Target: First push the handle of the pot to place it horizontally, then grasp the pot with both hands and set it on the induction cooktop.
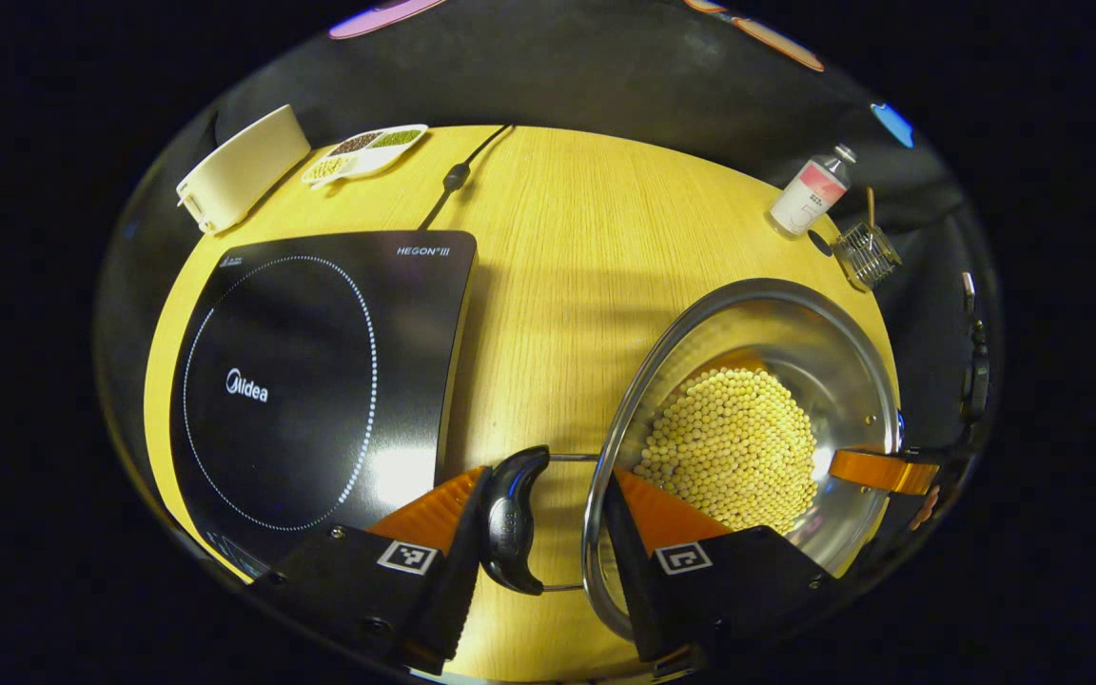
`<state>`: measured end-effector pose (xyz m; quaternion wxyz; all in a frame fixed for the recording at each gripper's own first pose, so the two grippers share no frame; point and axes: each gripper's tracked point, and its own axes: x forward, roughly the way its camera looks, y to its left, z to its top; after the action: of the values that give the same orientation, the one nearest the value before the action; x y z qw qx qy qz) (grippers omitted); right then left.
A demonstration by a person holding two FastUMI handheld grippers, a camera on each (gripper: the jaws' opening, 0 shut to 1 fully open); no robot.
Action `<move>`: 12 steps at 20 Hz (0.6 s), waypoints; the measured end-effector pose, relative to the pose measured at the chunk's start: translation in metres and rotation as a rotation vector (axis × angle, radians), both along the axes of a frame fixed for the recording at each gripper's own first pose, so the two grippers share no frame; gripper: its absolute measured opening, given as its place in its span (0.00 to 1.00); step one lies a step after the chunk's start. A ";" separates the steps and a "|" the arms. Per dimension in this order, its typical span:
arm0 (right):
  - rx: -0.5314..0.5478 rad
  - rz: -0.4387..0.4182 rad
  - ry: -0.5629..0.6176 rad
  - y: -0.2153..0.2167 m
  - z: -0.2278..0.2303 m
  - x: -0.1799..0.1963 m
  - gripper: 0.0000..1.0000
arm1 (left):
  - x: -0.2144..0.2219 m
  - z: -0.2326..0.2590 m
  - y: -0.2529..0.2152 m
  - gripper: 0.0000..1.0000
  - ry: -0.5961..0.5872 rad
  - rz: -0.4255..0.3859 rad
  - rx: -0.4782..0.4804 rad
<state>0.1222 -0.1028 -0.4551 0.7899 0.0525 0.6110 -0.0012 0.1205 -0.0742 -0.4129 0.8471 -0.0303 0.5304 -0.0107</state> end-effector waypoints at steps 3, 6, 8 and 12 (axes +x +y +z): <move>0.002 0.000 -0.008 -0.003 0.008 -0.005 0.51 | -0.004 0.005 -0.002 0.69 -0.009 -0.004 -0.002; 0.004 0.003 -0.011 -0.002 0.015 -0.010 0.51 | -0.009 0.012 -0.002 0.69 -0.016 -0.008 0.005; 0.004 0.007 -0.019 -0.002 0.021 -0.014 0.51 | -0.015 0.018 -0.001 0.69 -0.017 -0.008 0.009; 0.001 0.011 -0.050 0.003 0.040 -0.027 0.51 | -0.029 0.034 0.002 0.69 -0.039 -0.009 -0.003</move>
<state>0.0948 -0.0999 -0.4154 0.8050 0.0496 0.5912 0.0045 0.0918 -0.0720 -0.3787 0.8572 -0.0289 0.5140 -0.0157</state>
